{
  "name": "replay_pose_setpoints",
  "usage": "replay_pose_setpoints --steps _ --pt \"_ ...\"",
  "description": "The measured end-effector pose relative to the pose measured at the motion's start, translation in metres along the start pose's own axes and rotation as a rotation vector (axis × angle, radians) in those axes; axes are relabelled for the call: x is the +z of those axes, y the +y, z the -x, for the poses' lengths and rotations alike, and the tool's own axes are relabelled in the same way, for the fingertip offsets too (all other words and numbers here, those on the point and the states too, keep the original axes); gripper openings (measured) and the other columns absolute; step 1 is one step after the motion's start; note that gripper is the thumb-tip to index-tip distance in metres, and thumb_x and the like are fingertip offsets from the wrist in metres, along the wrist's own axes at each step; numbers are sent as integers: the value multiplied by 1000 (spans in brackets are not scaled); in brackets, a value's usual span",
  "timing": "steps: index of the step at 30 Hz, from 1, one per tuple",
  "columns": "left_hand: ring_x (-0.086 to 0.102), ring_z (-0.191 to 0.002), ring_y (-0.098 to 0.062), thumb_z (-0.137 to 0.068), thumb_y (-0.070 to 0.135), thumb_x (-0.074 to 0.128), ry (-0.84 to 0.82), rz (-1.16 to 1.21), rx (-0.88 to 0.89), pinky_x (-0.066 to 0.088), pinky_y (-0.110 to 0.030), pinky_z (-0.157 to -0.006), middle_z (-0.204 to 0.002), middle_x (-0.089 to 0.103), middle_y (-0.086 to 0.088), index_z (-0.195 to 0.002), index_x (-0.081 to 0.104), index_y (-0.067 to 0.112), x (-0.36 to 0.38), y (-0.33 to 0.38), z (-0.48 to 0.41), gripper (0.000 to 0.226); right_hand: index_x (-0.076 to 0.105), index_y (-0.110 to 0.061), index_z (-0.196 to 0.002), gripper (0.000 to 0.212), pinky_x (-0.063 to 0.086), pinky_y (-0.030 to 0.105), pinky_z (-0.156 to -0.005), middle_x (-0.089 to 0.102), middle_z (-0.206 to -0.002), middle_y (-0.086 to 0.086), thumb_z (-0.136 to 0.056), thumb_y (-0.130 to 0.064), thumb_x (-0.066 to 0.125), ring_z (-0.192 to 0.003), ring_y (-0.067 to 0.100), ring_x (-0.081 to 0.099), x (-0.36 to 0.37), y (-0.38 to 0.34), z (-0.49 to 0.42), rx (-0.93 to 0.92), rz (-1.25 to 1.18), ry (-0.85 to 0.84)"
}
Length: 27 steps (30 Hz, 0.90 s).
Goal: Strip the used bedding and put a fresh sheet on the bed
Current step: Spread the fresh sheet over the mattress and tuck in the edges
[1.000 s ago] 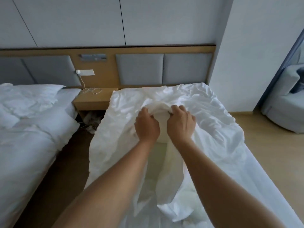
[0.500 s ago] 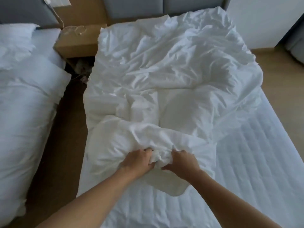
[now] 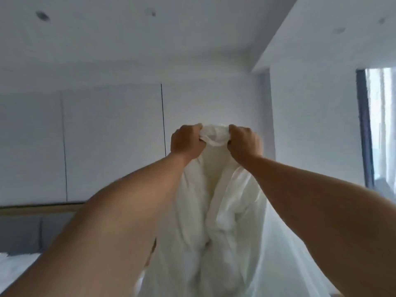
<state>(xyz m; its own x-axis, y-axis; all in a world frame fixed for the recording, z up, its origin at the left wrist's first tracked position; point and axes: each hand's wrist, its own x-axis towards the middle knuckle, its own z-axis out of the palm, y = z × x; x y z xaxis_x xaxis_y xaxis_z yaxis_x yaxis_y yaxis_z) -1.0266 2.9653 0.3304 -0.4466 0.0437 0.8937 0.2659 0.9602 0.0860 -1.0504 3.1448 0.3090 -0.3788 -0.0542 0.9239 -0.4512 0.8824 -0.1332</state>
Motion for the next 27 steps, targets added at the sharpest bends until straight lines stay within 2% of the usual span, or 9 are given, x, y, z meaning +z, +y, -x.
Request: replay_pose_setpoints --steps 4,6,8,10,11,13,20,24,27 --pt "65 -70 -36 -72 19 65 319 -63 218 41 -31 -56 -83 66 -6 -87 64 15 -50 13 -75 15 54 -13 -80 12 31 29 -48 58 -70 7 -71 -5 53 -54 31 54 -47 -22 -84 -141 91 416" --pt "66 -67 -35 -72 19 65 310 -104 259 47 -32 -52 -82 67 -6 -88 67 16 -25 -13 -45 16 57 -15 -81 16 34 30 -49 60 -73 5 -69 -5 55 -59 31 58 -18 -23 -57 -208 162 352" --pt "69 -83 -36 -80 24 60 -79 -124 197 51 -36 -62 -97 70 -7 -103 69 20 23 -48 46 25 66 -18 -97 27 51 38 -65 68 -97 7 -79 -2 54 -87 34 68 40 -18 34 -203 192 -178" --pt "65 -105 -33 -89 32 53 -707 -74 104 52 -38 -79 -116 68 -4 -114 66 30 70 -75 184 28 65 -20 -123 42 53 39 -91 65 -123 10 -85 -5 54 -114 33 63 85 -16 179 -147 158 -861" --pt "64 -107 -33 -89 29 52 -938 -12 58 52 -38 -80 -117 67 -4 -111 65 30 83 -84 256 26 63 -19 -127 44 51 37 -96 64 -126 11 -86 -7 55 -118 34 61 93 -19 252 -92 81 -1087" --pt "64 -96 -32 -84 22 50 -1151 107 -37 50 -39 -73 -104 69 -2 -94 63 24 90 -90 352 17 68 -16 -112 34 53 35 -91 67 -115 13 -82 -7 54 -111 35 63 88 -23 347 4 -16 -1263" --pt "60 -72 -25 -72 15 49 -940 290 -146 41 -32 -54 -71 62 5 -62 49 31 38 -92 383 19 60 -19 -79 25 51 33 -77 70 -98 10 -74 2 48 -98 35 63 43 -58 350 -57 -35 -1117" --pt "60 -71 -26 -76 9 51 -815 325 -124 42 -31 -55 -70 62 6 -63 54 30 3 -81 385 25 49 -23 -71 27 51 36 -75 69 -90 10 -72 4 47 -92 34 63 5 -74 352 -41 -56 -1018" --pt "61 -83 -29 -79 14 53 -717 264 -109 48 -38 -65 -84 66 0 -84 61 22 -24 -73 385 12 48 -18 -70 23 36 25 -59 66 -83 10 -72 5 46 -86 32 62 -18 -91 353 14 -70 -926"
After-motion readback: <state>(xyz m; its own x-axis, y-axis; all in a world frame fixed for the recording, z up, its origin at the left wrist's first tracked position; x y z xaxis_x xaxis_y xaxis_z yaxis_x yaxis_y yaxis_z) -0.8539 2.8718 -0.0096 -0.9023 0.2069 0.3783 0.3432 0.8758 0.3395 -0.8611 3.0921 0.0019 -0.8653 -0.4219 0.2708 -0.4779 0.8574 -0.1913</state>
